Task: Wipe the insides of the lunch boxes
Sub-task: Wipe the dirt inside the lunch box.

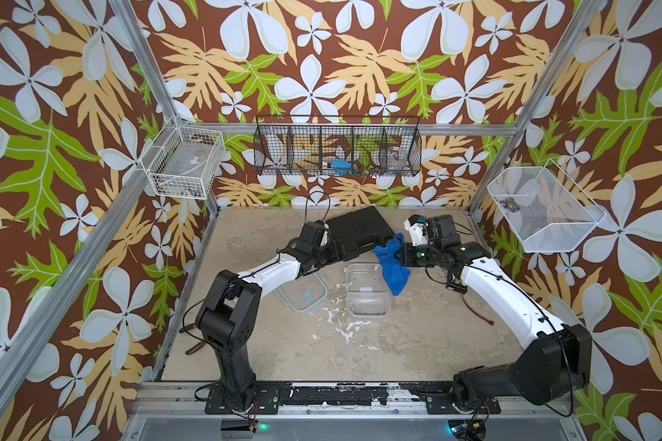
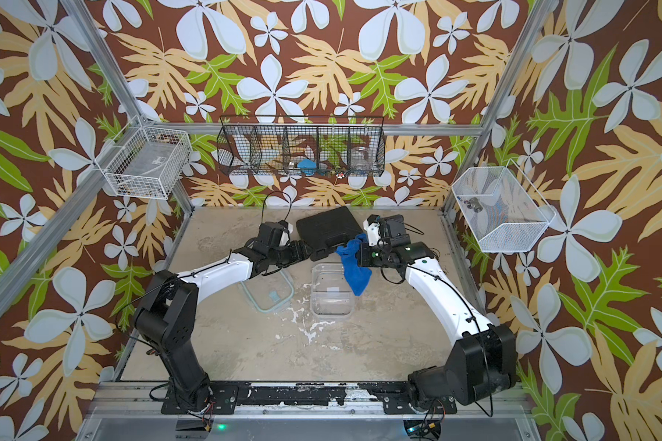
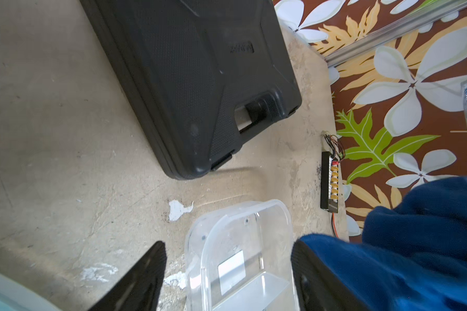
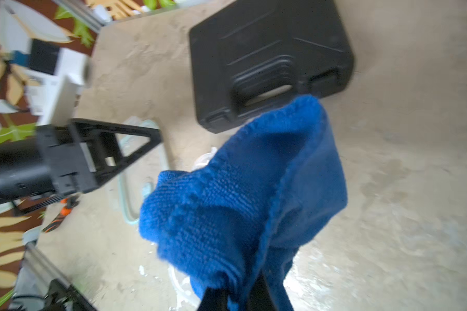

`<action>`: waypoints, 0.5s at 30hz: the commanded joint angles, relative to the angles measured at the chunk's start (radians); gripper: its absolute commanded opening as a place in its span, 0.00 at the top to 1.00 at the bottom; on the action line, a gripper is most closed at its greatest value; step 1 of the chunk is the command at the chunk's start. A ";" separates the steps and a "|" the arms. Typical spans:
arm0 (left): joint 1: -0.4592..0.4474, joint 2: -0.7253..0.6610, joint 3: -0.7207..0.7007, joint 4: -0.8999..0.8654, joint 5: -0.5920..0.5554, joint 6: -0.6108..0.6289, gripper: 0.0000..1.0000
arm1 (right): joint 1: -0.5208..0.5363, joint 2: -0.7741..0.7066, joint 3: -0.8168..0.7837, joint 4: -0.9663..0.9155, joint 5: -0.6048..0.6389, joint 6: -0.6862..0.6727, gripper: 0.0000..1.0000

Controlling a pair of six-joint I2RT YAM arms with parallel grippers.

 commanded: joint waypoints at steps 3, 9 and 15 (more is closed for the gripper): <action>-0.018 0.024 -0.001 -0.032 0.055 0.019 0.31 | 0.068 -0.012 -0.060 0.031 -0.148 -0.013 1.00; -0.050 0.049 0.020 -0.042 0.057 0.026 0.34 | 0.143 -0.015 -0.165 0.024 -0.112 -0.028 1.00; -0.070 0.069 0.027 -0.061 0.052 0.029 0.35 | 0.217 0.030 -0.248 0.144 -0.061 0.023 1.00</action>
